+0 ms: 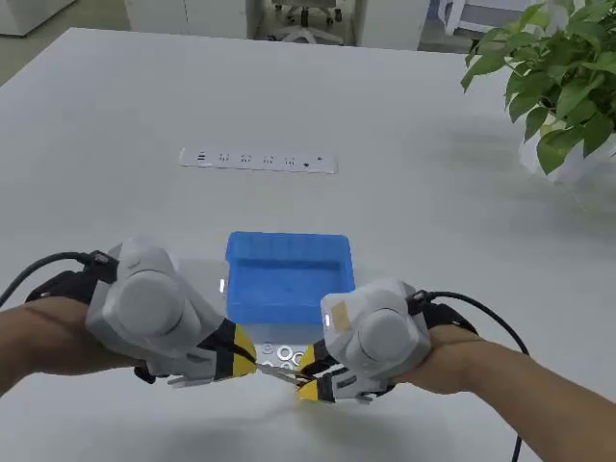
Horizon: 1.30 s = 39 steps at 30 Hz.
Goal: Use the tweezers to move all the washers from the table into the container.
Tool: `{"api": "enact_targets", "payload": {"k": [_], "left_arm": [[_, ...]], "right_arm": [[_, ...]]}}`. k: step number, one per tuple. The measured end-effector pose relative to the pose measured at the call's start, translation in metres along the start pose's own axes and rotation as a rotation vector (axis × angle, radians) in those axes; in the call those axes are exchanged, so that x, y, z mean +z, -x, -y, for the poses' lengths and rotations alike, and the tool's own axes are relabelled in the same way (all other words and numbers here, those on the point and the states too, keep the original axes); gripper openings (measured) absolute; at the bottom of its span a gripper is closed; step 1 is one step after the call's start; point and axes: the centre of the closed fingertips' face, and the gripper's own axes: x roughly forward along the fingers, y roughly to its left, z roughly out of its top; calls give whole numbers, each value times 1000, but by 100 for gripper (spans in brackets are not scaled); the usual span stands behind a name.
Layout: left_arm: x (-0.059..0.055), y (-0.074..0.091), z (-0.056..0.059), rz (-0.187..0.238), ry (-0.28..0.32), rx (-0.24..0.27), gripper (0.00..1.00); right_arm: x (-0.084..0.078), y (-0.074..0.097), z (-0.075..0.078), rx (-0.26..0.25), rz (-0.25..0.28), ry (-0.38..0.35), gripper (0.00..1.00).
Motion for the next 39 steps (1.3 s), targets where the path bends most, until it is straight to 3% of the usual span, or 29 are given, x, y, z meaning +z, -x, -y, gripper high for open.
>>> {"api": "enact_targets", "payload": {"k": [15, 29, 39], "left_arm": [[26, 15, -3, 37, -49, 1, 5], [38, 14, 2, 58, -79, -16, 6], [46, 9, 2, 141, -55, -30, 6]], "right_arm": [[19, 1, 2, -16, 53, -16, 12], [28, -3, -4, -10, 92, -39, 12], [25, -1, -4, -13, 107, -41, 12]]}}
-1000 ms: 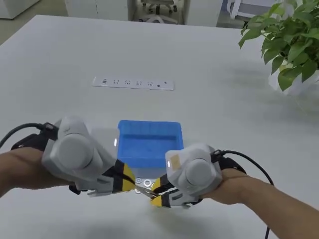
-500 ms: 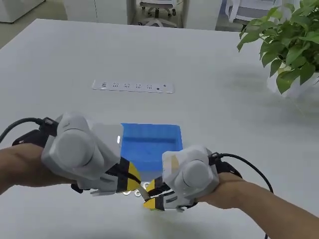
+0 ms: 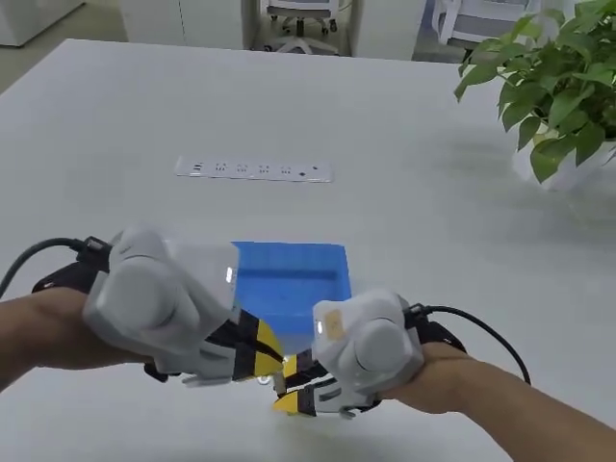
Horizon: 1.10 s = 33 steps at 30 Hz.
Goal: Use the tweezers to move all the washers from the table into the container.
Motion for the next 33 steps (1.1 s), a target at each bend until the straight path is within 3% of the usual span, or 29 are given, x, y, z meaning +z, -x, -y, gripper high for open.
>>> {"api": "enact_targets", "payload": {"k": [6, 14, 33], "left_arm": [[2, -3, 0, 39, -2, -10, 6], [3, -7, 1, 75, 39, -18, 6], [-3, -6, 0, 53, 31, -11, 5]], "right_arm": [[-1, 1, 0, -4, 4, -7, 12], [-1, 2, 0, -8, 8, -12, 12], [1, 3, 3, -26, 8, -16, 14]]}}
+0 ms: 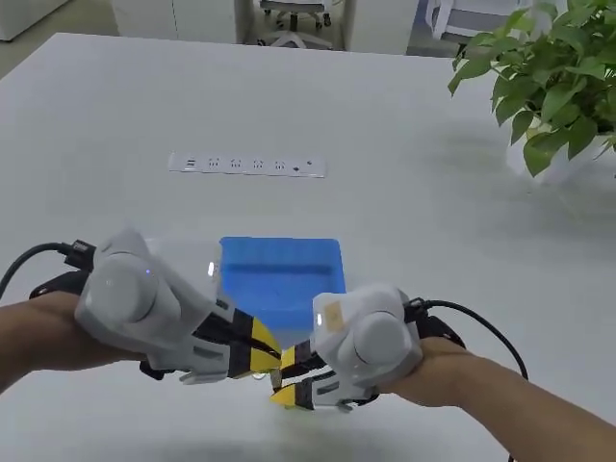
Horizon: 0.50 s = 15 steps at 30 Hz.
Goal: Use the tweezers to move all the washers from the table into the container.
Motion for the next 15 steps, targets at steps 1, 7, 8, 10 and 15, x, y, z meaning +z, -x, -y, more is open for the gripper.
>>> {"api": "enact_targets", "payload": {"k": [1, 7, 8, 10, 15], "left_arm": [[0, 0, 0, -1, -1, 0, 5], [1, 2, -2, -6, -17, 6, 5], [1, 2, -2, -6, -16, 7, 5], [2, 3, -4, -7, -16, 10, 5], [2, 6, -8, -5, -17, 17, 5]], "right_arm": [[1, 0, 1, -1, 1, 4, 14], [3, 0, 4, -10, 8, 13, 13], [4, 0, 5, -13, 10, 15, 13], [5, 0, 6, -16, 12, 16, 13], [6, 1, 11, -30, 17, 17, 13]]}}
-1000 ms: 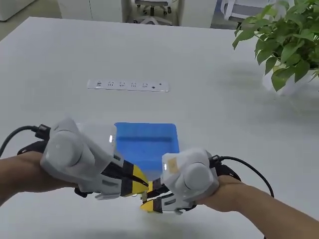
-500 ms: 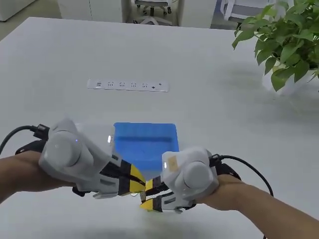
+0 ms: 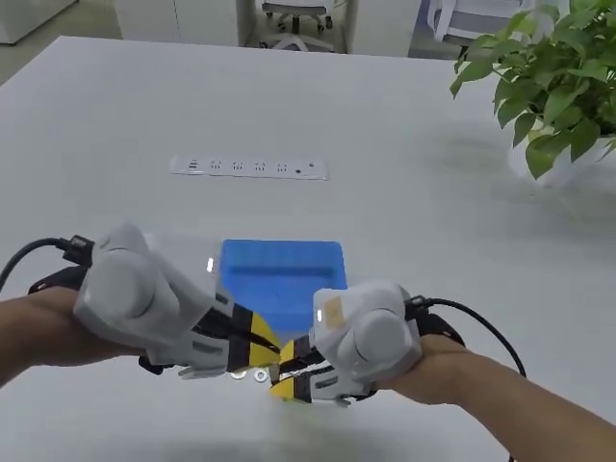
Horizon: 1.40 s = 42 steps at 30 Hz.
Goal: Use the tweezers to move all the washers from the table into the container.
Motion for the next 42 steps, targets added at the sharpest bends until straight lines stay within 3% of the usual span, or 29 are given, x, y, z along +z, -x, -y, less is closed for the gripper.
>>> {"api": "enact_targets", "payload": {"k": [23, 42], "left_arm": [[-9, -4, -8, -25, -8, 0, 5], [-4, -10, -18, 8, 34, -4, 5]], "right_arm": [[-7, -5, 8, -30, -15, 1, 13], [-9, 2, 12, -43, -16, -41, 14]]}}
